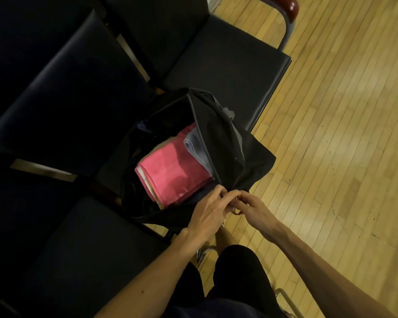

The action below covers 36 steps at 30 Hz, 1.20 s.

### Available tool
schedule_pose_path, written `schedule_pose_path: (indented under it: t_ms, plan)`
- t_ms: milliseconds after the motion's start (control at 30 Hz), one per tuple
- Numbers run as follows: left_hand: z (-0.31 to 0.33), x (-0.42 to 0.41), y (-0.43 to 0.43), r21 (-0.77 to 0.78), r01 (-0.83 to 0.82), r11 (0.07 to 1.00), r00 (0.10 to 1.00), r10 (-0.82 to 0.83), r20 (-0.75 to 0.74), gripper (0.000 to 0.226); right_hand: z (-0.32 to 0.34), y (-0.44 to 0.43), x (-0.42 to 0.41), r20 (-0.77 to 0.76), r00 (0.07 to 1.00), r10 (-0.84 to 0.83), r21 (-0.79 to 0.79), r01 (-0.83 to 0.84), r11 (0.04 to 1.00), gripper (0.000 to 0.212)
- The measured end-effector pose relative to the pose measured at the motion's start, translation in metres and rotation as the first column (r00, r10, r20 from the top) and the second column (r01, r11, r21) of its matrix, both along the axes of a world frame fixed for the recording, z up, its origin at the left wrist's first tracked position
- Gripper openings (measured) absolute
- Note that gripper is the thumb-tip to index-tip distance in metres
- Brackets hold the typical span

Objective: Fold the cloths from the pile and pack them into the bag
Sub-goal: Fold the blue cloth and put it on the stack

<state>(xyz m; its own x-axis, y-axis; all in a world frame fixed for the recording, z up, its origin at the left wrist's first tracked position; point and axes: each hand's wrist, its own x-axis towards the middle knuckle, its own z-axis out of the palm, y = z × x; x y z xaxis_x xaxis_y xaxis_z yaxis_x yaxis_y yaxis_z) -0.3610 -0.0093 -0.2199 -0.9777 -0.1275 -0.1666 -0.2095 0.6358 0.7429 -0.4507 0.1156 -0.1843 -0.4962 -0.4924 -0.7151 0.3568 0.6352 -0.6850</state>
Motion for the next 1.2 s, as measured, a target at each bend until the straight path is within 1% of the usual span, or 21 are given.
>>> schedule_pose_path:
  t_ms: [67,133,200,267,367,433,533,633,667,700,733,767,800,833,867,900,933,967,1033,1100,1200]
  plan:
    - [-0.004,0.001,0.004,0.027,-0.002,1.0,0.999,0.003,-0.046,0.037,-0.001,0.002,-0.001,0.037,0.999,-0.011,-0.006,0.011,1.0,0.016]
    - [-0.008,0.008,0.005,0.043,0.003,0.999,0.999,-0.001,-0.054,0.03,-0.003,0.006,-0.002,0.102,0.995,-0.001,-0.012,0.003,1.0,0.035]
    - [-0.007,0.011,0.004,0.107,-0.057,0.993,0.998,0.061,-0.028,0.021,-0.004,0.01,-0.003,0.183,0.983,-0.033,-0.024,0.038,0.999,0.042]
    - [-0.002,0.009,0.003,0.238,-0.197,0.951,0.98,0.19,0.052,0.011,-0.008,0.013,-0.004,0.229,0.966,-0.12,-0.01,0.126,0.992,0.038]
    - [0.004,0.006,-0.001,0.402,-0.382,0.832,0.922,0.316,0.224,0.012,-0.01,0.014,-0.002,0.237,0.956,-0.172,0.038,0.168,0.985,0.038]
    - [0.006,0.004,-0.003,0.413,-0.424,0.806,0.902,0.337,0.269,0.015,-0.012,0.016,0.002,0.226,0.953,-0.201,0.044,0.197,0.979,0.042]
    - [0.004,-0.003,-0.019,0.361,-0.476,0.802,0.872,0.379,0.308,0.022,-0.011,0.023,0.001,0.213,0.946,-0.246,0.06,0.239,0.969,0.042]
    - [-0.002,-0.008,-0.065,0.306,-0.626,0.717,0.774,0.524,0.356,0.031,-0.012,0.047,-0.01,0.213,0.929,-0.303,0.099,0.288,0.952,0.043]
    - [0.0,-0.007,-0.081,0.299,-0.644,0.704,0.762,0.553,0.337,0.031,-0.012,0.055,-0.014,0.193,0.93,-0.314,0.126,0.294,0.947,0.039]
    - [0.004,-0.007,-0.093,0.294,-0.631,0.718,0.773,0.551,0.315,0.03,-0.011,0.061,-0.018,0.133,0.939,-0.316,0.166,0.293,0.941,0.035]
    - [0.011,-0.008,-0.1,0.285,-0.592,0.754,0.803,0.521,0.289,0.027,-0.012,0.063,-0.022,0.018,0.958,-0.286,0.224,0.275,0.935,0.031]
    - [0.017,-0.01,-0.103,0.277,-0.537,0.797,0.84,0.472,0.269,0.023,-0.012,0.06,-0.024,-0.173,0.965,-0.198,0.302,0.243,0.922,0.029]
    - [0.023,-0.013,-0.104,0.271,-0.484,0.832,0.869,0.422,0.259,0.021,-0.011,0.051,-0.024,-0.403,0.913,-0.062,0.362,0.222,0.905,0.033]
    - [0.027,-0.016,-0.103,0.272,-0.452,0.849,0.885,0.39,0.254,0.021,-0.008,0.037,-0.022,-0.607,0.791,0.081,0.359,0.182,0.916,0.041]
    - [0.03,-0.018,-0.102,0.277,-0.439,0.855,0.892,0.376,0.251,0.021,-0.005,0.018,-0.019,-0.736,0.647,0.2,0.33,0.084,0.94,0.05]
    - [0.031,-0.021,-0.102,0.287,-0.433,0.855,0.895,0.372,0.245,0.022,-0.005,-0.002,-0.016,-0.785,0.539,0.305,0.334,-0.046,0.941,0.058]
    - [0.031,-0.022,-0.103,0.296,-0.43,0.853,0.898,0.37,0.237,0.022,-0.009,-0.019,-0.012,-0.787,0.45,0.423,0.397,-0.156,0.905,0.065]
    - [0.031,-0.023,-0.105,0.299,-0.429,0.852,0.9,0.374,0.226,0.021,-0.014,-0.036,-0.01,-0.759,0.371,0.536,0.489,-0.22,0.844,0.071]
    - [0.031,-0.025,-0.11,0.269,-0.439,0.857,0.896,0.393,0.208,0.018,-0.028,-0.056,-0.009,-0.684,0.274,0.676,0.626,-0.254,0.737,0.071]
    - [0.03,-0.029,-0.116,0.231,-0.453,0.861,0.887,0.409,0.214,0.013,-0.04,-0.063,-0.01,-0.663,0.191,0.724,0.667,-0.289,0.687,0.051]
    - [0.024,-0.041,-0.127,0.228,-0.477,0.849,0.869,0.417,0.266,0.016,-0.053,-0.059,-0.013,-0.741,0.105,0.663,0.606,-0.323,0.727,0.03]
